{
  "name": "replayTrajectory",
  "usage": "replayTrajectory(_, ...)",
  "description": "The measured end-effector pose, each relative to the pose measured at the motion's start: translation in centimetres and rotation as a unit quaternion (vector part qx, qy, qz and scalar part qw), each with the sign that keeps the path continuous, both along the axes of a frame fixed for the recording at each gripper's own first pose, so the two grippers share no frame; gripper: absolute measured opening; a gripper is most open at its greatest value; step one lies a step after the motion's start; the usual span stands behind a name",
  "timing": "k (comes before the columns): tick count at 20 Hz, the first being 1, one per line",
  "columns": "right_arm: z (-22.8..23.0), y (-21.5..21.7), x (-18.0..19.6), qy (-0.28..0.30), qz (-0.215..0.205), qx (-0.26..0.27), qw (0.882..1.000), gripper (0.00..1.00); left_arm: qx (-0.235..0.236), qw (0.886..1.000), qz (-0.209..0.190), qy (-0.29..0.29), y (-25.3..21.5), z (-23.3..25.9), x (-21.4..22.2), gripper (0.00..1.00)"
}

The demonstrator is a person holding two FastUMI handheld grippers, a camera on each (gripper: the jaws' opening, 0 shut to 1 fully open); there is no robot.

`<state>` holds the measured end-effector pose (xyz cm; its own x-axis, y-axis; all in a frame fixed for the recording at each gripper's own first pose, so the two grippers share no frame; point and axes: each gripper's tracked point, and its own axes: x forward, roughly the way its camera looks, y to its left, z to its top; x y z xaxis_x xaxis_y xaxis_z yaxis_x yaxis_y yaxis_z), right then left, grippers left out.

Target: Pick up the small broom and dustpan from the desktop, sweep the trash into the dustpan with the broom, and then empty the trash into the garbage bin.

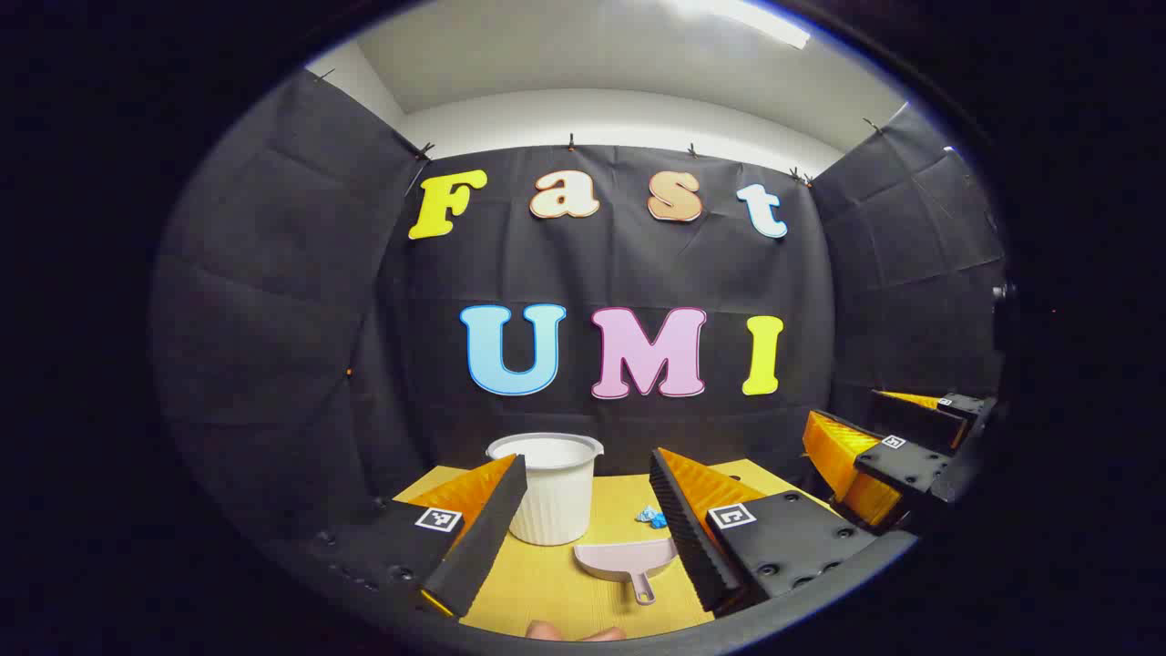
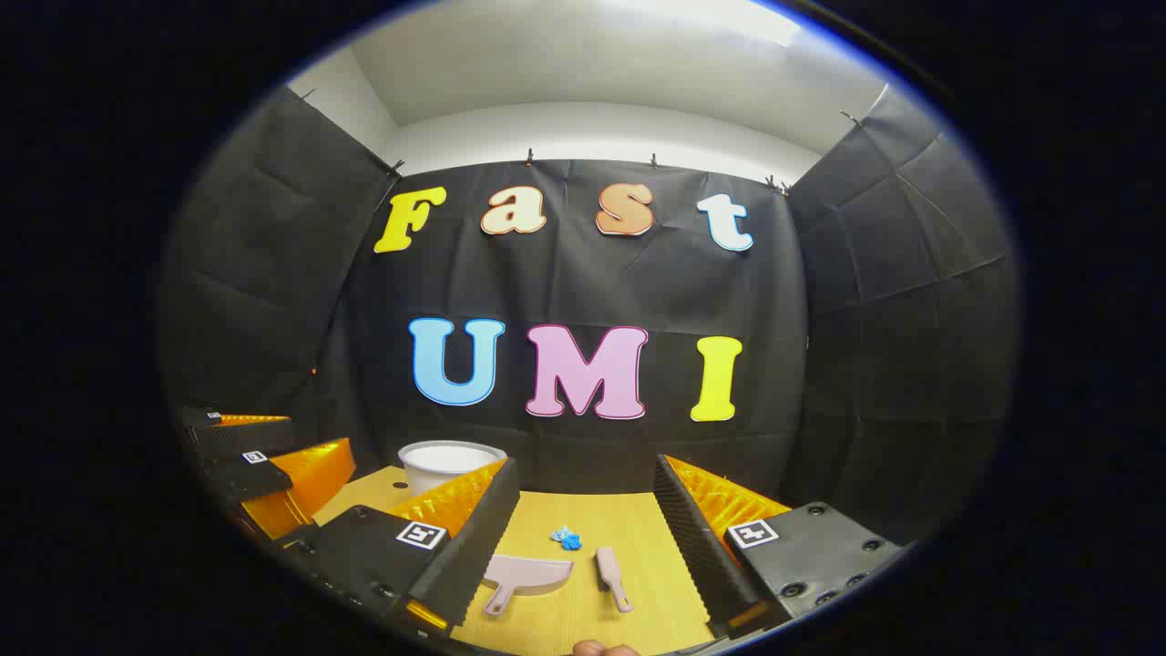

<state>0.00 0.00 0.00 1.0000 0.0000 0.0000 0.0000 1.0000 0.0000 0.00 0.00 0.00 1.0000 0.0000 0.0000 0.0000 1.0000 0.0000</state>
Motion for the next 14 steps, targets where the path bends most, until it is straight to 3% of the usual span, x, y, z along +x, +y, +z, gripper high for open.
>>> replayTrajectory(9,0.3,0.4,0.6,-0.004,0.003,-0.019,1.000,0.96,-0.009,0.999,-0.031,-0.004,-1.1,-0.1,0.2,0.80)
replayTrajectory(14,0.2,-0.5,0.3,-0.005,-0.003,-0.014,1.000,0.94,-0.011,1.000,-0.022,0.011,-1.7,-1.1,0.1,0.81)
